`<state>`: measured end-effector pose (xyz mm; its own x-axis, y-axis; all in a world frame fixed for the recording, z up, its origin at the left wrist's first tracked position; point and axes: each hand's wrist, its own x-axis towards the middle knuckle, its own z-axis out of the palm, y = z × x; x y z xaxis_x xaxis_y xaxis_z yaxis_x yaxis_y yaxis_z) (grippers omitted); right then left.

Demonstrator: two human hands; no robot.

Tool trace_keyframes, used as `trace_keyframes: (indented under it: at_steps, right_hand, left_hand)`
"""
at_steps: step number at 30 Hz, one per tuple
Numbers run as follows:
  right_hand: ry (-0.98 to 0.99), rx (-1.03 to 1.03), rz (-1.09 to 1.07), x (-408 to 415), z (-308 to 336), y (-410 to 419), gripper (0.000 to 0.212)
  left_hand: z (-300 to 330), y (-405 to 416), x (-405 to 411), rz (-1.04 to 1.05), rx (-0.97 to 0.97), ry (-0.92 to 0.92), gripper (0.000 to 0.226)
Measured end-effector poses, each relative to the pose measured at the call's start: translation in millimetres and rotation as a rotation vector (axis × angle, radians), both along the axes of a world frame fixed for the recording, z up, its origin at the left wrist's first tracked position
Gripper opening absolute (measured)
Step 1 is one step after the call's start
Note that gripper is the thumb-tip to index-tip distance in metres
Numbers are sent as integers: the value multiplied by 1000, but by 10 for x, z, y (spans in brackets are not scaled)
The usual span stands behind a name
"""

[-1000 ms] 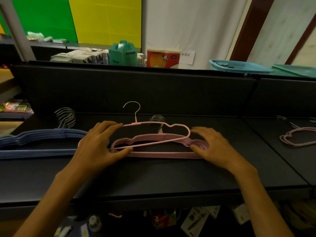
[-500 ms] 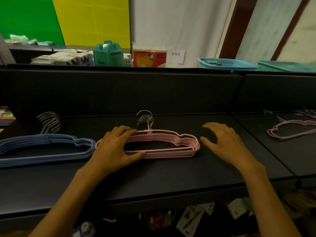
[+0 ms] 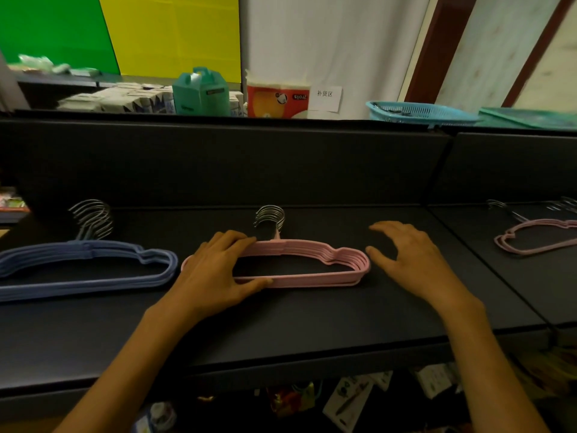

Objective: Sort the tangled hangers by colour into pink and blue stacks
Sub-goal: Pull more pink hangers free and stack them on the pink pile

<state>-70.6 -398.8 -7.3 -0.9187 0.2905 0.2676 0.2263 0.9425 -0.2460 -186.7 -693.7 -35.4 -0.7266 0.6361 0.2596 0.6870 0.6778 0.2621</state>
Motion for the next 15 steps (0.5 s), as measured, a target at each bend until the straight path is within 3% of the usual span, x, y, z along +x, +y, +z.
trace_keyframes:
  at_steps: [15]
  right_hand:
    - [12, -10, 8, 18, -83, 56, 50]
  left_hand:
    - [21, 19, 21, 25, -29, -26, 87]
